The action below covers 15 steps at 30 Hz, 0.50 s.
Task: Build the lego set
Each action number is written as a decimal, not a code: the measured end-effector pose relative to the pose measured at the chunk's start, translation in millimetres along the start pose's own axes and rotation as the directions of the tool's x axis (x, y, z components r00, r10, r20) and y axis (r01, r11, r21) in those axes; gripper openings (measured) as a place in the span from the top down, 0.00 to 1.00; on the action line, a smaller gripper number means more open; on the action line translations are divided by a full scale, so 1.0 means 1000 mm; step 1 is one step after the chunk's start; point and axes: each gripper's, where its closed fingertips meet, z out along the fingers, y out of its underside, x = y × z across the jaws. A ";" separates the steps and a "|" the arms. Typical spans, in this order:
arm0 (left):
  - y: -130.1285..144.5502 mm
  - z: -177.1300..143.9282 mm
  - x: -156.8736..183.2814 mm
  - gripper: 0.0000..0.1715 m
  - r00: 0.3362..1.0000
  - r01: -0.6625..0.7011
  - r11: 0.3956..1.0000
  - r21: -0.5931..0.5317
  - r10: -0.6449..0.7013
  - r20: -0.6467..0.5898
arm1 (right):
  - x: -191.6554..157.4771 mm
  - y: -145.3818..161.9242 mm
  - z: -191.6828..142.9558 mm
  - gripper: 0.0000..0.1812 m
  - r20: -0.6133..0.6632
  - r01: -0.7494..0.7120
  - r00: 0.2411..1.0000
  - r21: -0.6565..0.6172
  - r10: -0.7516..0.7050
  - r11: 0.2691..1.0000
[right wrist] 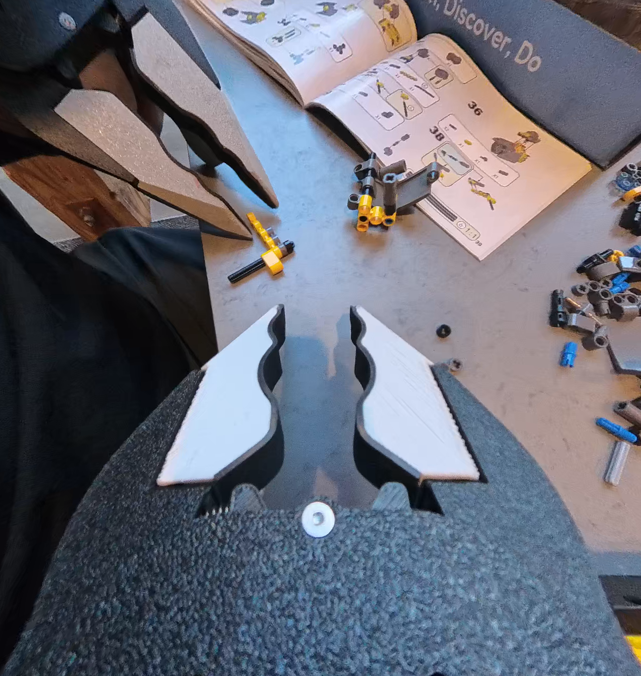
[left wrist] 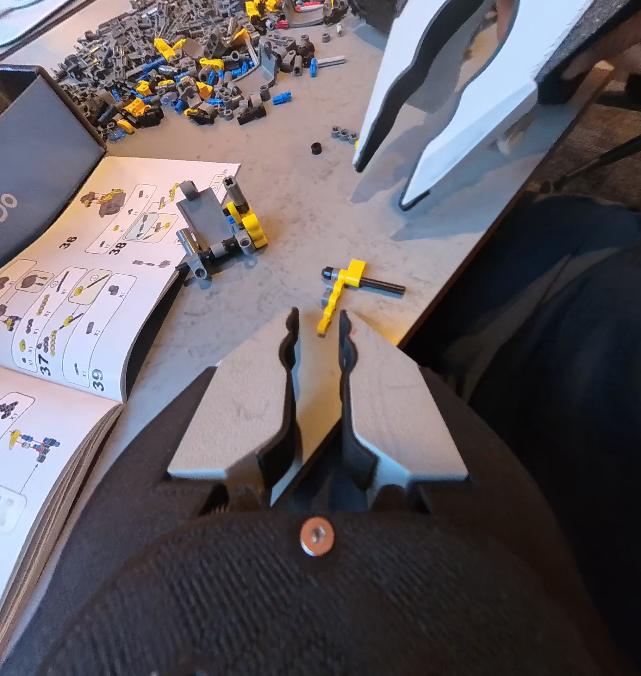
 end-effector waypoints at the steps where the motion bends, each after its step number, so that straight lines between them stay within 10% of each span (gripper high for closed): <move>1: -0.001 0.001 -0.001 0.88 1.000 -0.003 1.000 0.001 0.003 0.002 | 0.001 -0.002 0.000 0.81 0.000 -0.002 1.000 0.014 0.002 1.000; 15: -0.012 0.017 0.015 0.95 0.997 0.026 0.999 -0.043 -0.029 -0.073 | 0.004 -0.022 -0.001 0.72 0.018 0.010 1.000 0.129 -0.013 0.992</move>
